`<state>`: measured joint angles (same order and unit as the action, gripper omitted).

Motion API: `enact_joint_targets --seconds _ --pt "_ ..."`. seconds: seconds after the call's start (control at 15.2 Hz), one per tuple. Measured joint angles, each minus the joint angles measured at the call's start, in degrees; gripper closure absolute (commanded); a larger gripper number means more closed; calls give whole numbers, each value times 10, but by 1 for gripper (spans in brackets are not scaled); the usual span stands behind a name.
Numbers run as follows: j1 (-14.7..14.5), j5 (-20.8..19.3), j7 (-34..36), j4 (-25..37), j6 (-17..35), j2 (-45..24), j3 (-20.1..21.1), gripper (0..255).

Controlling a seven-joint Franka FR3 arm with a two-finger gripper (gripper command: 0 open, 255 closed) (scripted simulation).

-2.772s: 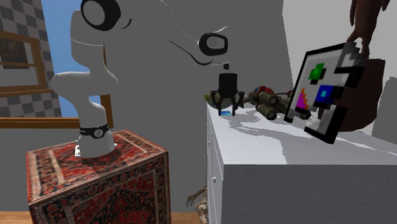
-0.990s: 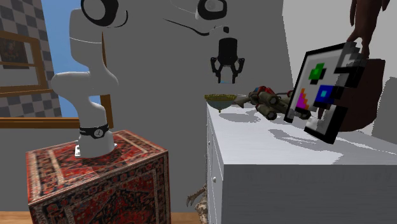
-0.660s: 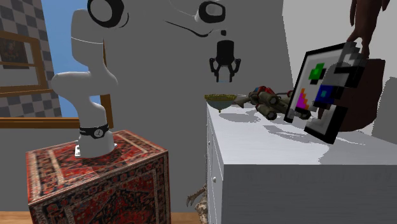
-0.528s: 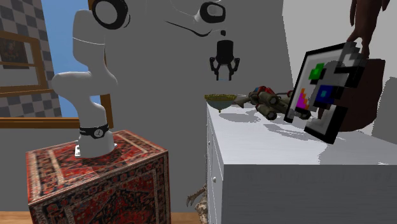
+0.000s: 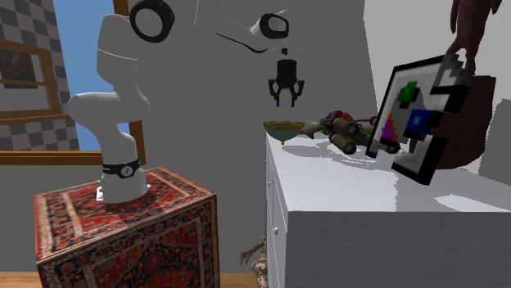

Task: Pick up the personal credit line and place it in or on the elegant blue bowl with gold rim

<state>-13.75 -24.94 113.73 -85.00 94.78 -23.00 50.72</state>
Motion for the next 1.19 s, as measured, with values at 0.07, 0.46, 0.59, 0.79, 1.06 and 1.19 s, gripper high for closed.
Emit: enact_joint_targets --seconds 0.07,0.46,0.59,0.79,1.06,1.19 --pt "1 -1 2 -7 7 -1 0 255" --pt "5 -8 13 -45 47 -7 -4 255" --pt "8 -9 16 -61 62 -7 -5 255" --pt "5 -17 23 -72 78 -16 -8 255" --pt "8 -17 24 -80 86 -15 -9 255" --pt "8 -17 24 -81 86 -15 -9 255"
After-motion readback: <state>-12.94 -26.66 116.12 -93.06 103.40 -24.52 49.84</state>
